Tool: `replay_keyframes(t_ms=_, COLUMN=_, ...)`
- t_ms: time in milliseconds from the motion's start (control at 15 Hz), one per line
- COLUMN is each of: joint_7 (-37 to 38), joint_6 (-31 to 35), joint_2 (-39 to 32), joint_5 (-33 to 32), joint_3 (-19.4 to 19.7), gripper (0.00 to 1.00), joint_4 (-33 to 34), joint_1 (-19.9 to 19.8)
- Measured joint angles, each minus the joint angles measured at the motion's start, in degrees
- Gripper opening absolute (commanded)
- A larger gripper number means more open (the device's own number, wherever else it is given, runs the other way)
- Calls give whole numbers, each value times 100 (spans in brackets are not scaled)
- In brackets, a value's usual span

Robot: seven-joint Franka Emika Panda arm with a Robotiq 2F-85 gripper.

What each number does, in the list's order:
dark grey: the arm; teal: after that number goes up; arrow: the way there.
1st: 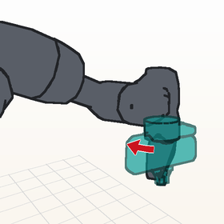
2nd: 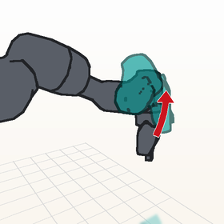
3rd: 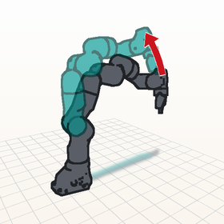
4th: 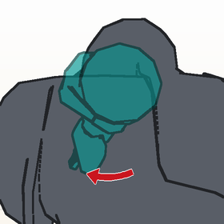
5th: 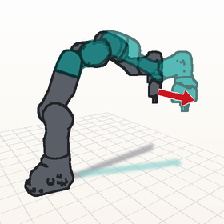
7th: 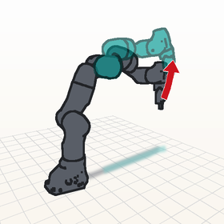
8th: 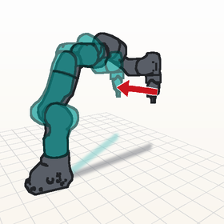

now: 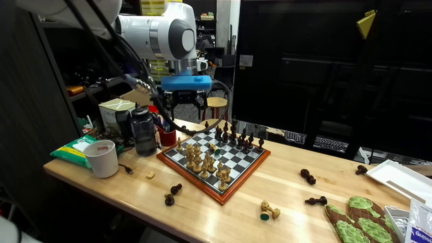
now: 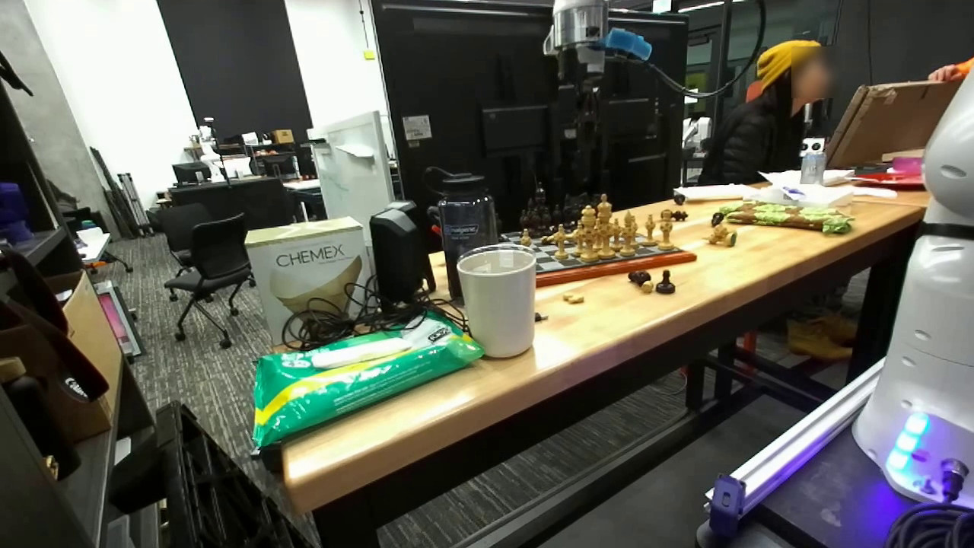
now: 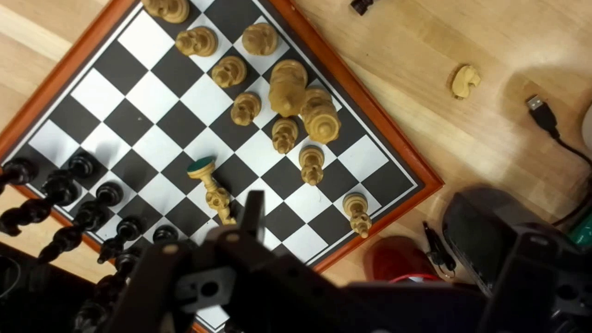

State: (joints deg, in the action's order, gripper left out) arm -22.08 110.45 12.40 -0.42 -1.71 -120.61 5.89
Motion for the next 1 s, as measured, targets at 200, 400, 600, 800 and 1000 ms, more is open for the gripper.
replay_keyframes(t_ms=200, joint_7=-553, joint_6=-45, joint_2=-554, joint_5=-120, joint_3=87, gripper=100, joint_4=504, joint_1=-45)
replay_keyframes(t_ms=400, joint_7=-1160, joint_6=-27, joint_2=-1190, joint_5=-218, joint_3=141, gripper=100, joint_4=1064, joint_1=-181)
replay_keyframes(t_ms=600, joint_7=-1761, joint_6=92, joint_2=-1724, joint_5=-198, joint_3=151, gripper=100, joint_4=1565, joint_1=-374)
replay_keyframes(t_ms=800, joint_7=-2247, joint_6=381, joint_2=-2080, joint_5=98, joint_3=145, gripper=100, joint_4=1863, joint_1=-547)
replay_keyframes(t_ms=1000, joint_7=-2415, joint_6=502, joint_2=-2171, joint_5=386, joint_3=138, gripper=100, joint_4=1898, joint_1=-637)
